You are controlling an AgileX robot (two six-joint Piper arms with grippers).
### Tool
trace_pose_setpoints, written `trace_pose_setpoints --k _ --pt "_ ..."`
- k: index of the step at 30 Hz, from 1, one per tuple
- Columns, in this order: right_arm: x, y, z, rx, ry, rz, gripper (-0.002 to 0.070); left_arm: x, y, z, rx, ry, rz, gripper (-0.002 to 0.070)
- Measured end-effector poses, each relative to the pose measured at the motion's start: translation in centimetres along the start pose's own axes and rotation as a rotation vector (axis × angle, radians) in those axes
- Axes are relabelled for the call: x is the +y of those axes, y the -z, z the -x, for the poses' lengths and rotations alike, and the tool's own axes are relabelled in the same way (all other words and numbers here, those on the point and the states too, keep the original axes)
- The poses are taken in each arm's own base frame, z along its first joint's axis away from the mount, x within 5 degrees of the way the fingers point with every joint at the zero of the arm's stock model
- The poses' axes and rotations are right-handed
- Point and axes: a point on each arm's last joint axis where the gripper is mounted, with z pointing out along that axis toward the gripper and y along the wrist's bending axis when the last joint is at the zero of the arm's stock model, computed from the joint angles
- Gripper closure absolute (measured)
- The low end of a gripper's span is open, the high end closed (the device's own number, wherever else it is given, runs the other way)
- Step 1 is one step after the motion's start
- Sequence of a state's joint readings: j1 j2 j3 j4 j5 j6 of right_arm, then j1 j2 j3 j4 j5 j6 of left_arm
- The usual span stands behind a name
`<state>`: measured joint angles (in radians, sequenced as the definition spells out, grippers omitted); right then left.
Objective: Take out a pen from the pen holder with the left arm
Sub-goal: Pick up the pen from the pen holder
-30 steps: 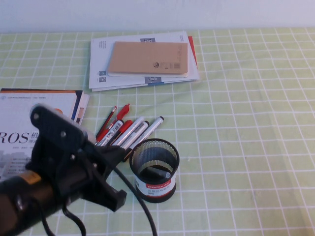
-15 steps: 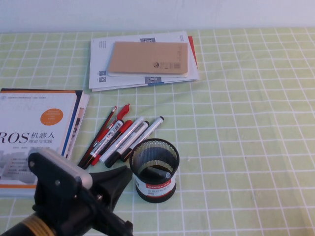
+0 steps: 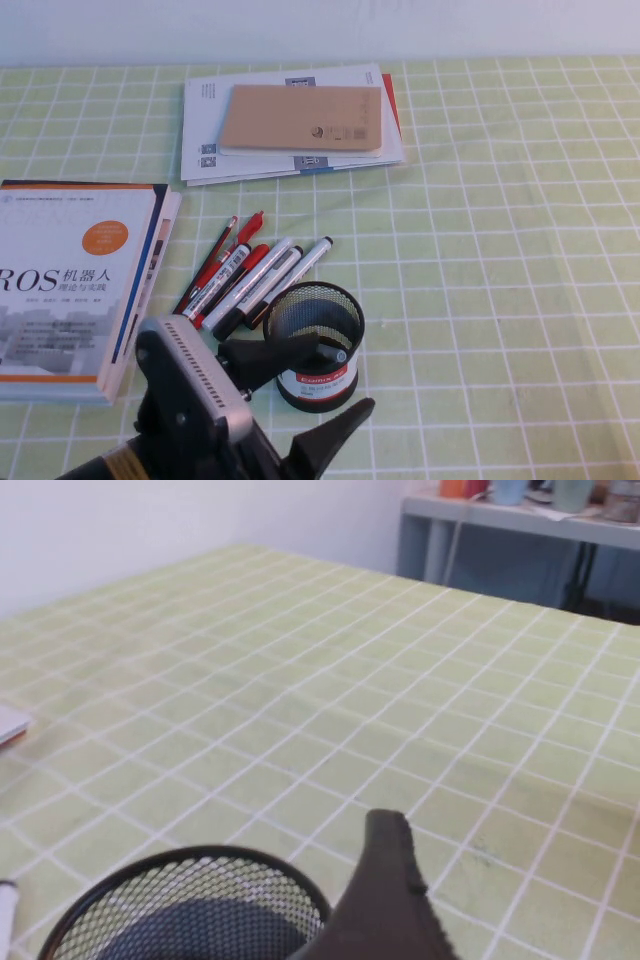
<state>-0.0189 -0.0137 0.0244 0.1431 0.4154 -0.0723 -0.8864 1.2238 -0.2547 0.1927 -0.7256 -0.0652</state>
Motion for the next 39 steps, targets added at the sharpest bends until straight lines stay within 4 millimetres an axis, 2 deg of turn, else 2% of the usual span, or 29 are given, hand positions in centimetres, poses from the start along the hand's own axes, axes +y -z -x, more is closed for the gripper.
trace_pose_setpoints --k 6,16,24,33,39 --pt "0.0 0.0 0.0 0.000 0.000 0.000 0.0689 -0.2 -1.0 -1.1 0.010 -0.038 -0.027 0.0155" --pt "0.0 0.0 0.0 0.000 0.000 0.000 0.0689 0.2 -2.2 -2.2 -0.021 -0.121 0.015 0.0155" --pt "0.0 0.0 0.0 0.000 0.000 0.000 0.0689 0.8 -3.7 -2.0 -0.024 -0.164 0.055 0.0207" --pt "0.0 0.0 0.0 0.000 0.000 0.000 0.0689 1.7 -4.3 -3.0 0.028 -0.154 0.105 0.0227" --pt "0.0 0.0 0.0 0.000 0.000 0.000 0.0689 1.8 -4.5 -3.4 0.046 -0.151 0.108 0.0295"
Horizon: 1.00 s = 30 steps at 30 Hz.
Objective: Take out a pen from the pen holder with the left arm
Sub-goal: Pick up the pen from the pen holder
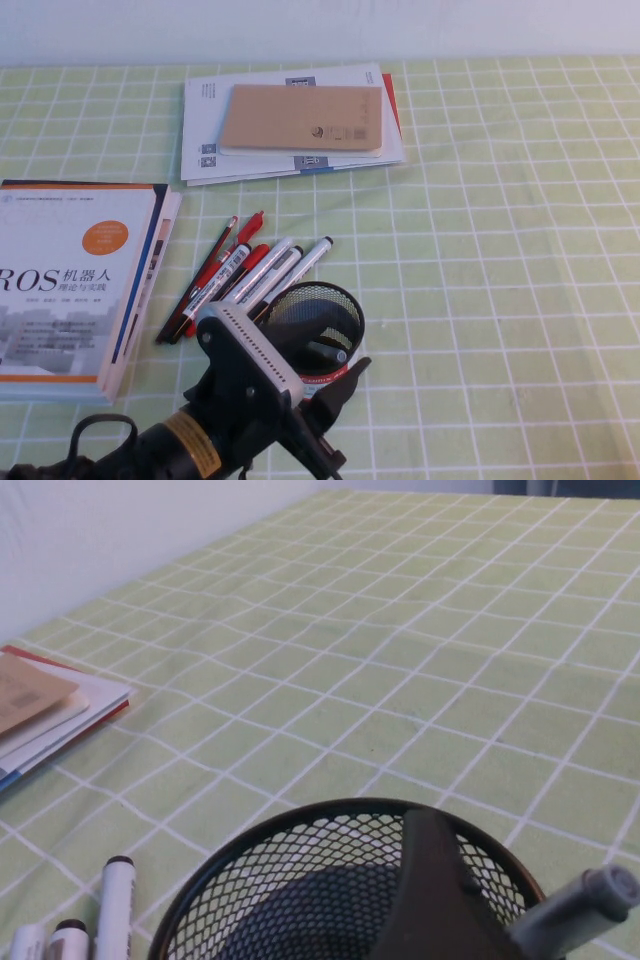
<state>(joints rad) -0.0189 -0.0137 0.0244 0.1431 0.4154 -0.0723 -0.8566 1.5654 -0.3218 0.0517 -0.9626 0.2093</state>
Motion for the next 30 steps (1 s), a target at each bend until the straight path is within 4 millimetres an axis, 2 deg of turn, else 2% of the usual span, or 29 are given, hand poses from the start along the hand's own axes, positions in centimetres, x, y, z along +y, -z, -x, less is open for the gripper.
trace_pose_setpoints --k 11,18,21,30 --pt "0.00 0.00 0.00 0.000 0.000 0.000 0.0689 0.05 -0.87 0.00 0.020 0.000 -0.004 0.0344" --pt "0.00 0.00 0.00 0.000 0.000 0.000 0.0689 0.02 -0.86 -0.13 0.035 0.000 -0.007 0.0496" --pt "0.00 0.00 0.00 0.000 0.000 0.000 0.0689 0.02 -0.86 -0.12 0.034 0.000 -0.007 0.0539" --pt "0.00 0.00 0.00 0.000 0.000 0.000 0.0689 0.06 -0.87 0.03 0.017 -0.010 -0.003 0.0561"
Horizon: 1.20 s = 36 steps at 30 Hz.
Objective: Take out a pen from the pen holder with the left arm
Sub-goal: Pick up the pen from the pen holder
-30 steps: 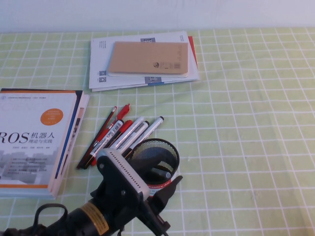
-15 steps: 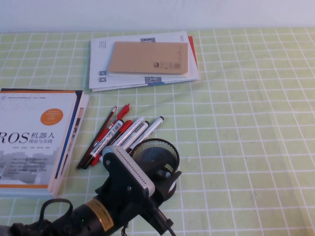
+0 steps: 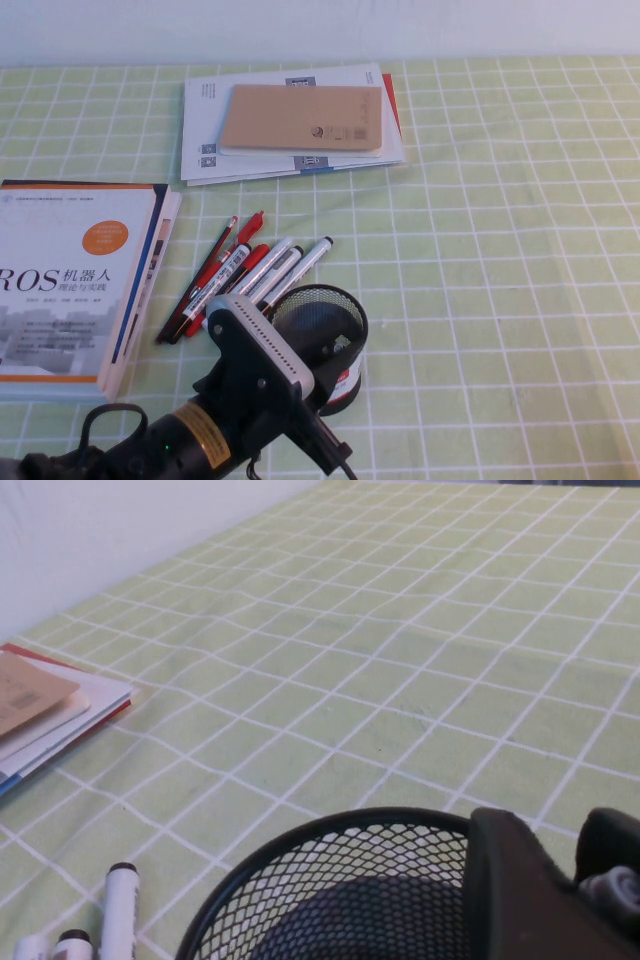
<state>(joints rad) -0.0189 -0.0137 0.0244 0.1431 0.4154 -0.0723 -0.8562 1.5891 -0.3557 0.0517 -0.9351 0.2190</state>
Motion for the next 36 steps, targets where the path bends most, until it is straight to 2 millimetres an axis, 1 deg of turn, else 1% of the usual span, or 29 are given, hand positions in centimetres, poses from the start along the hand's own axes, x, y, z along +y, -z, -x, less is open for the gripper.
trace_pose_setpoints --k 5,9,18,24,28,33,36 --pt "0.0 0.0 0.0 0.000 0.000 0.000 0.0689 0.0 0.0 0.1 -0.009 -0.044 0.002 0.0582" --pt "0.0 0.0 0.0 0.000 0.000 0.000 0.0689 0.2 0.4 0.9 -0.040 -0.059 0.013 0.0615" --pt "0.0 0.0 0.0 0.000 0.000 0.000 0.0689 0.7 0.7 1.6 -0.067 -0.073 0.053 0.0620" --pt "0.0 0.0 0.0 0.000 0.000 0.000 0.0689 1.2 1.5 3.0 -0.121 -0.096 0.097 0.0631" --pt "0.0 0.0 0.0 0.000 0.000 0.000 0.0689 2.1 1.8 4.7 -0.124 -0.073 0.128 0.0632" --pt "0.0 0.0 0.0 0.000 0.000 0.000 0.0689 3.9 2.0 8.2 -0.114 -0.036 0.156 0.0633" --pt "0.0 0.0 0.0 0.000 0.000 0.000 0.0689 4.5 2.0 10.1 -0.101 -0.025 0.151 0.0633"
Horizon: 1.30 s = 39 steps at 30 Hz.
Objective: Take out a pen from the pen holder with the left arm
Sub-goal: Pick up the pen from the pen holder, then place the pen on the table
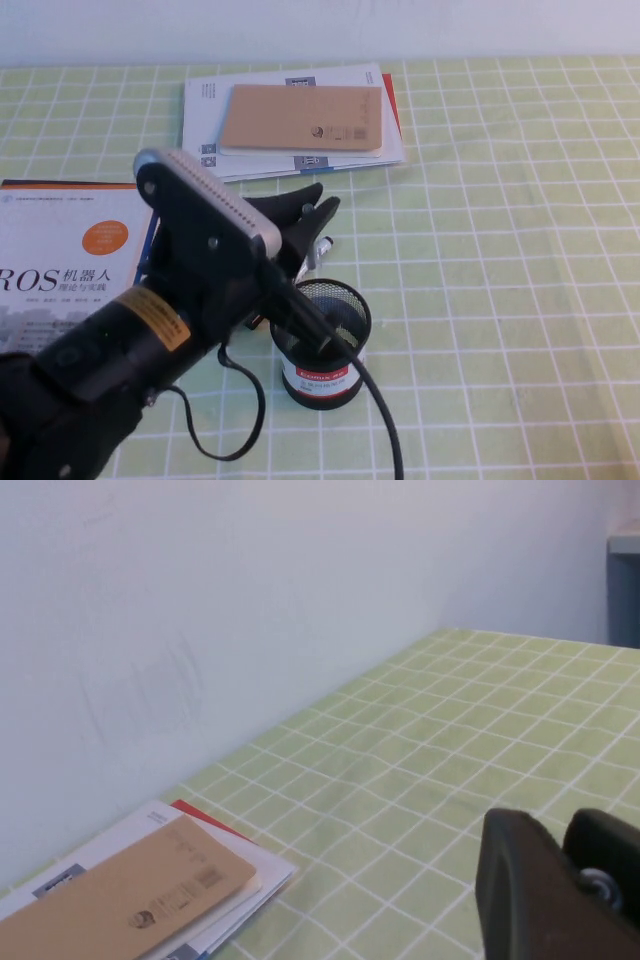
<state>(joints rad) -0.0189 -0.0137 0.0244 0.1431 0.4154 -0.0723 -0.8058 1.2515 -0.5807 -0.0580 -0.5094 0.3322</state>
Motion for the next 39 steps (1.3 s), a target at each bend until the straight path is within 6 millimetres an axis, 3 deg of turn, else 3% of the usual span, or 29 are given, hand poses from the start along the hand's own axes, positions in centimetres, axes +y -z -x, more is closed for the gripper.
trace_pose_setpoints --k 5,9,14,19,24,34,39 --pt "0.0 0.0 0.0 0.000 0.000 0.000 0.0689 0.5 -0.4 2.2 0.051 0.060 -0.023 0.0633" --pt "0.0 0.0 0.0 0.000 0.000 0.000 0.0689 1.4 -0.9 3.6 0.200 0.128 -0.047 0.0633" --pt "0.0 0.0 0.0 0.000 0.000 0.000 0.0689 4.5 -0.9 5.7 0.367 0.212 -0.004 0.0633" --pt "0.0 0.0 0.0 0.000 0.000 0.000 0.0689 7.5 -0.6 6.2 0.537 0.259 0.051 0.0633" --pt "0.0 0.0 0.0 0.000 0.000 0.000 0.0689 10.5 -1.3 4.9 0.744 0.319 0.101 0.0633" --pt "0.0 0.0 0.0 0.000 0.000 0.000 0.0689 13.8 -7.9 -1.9 1.119 0.287 0.110 0.0633" --pt "0.0 0.0 0.0 0.000 0.000 0.000 0.0689 14.6 -10.5 -3.9 1.215 0.278 0.100 0.0633"
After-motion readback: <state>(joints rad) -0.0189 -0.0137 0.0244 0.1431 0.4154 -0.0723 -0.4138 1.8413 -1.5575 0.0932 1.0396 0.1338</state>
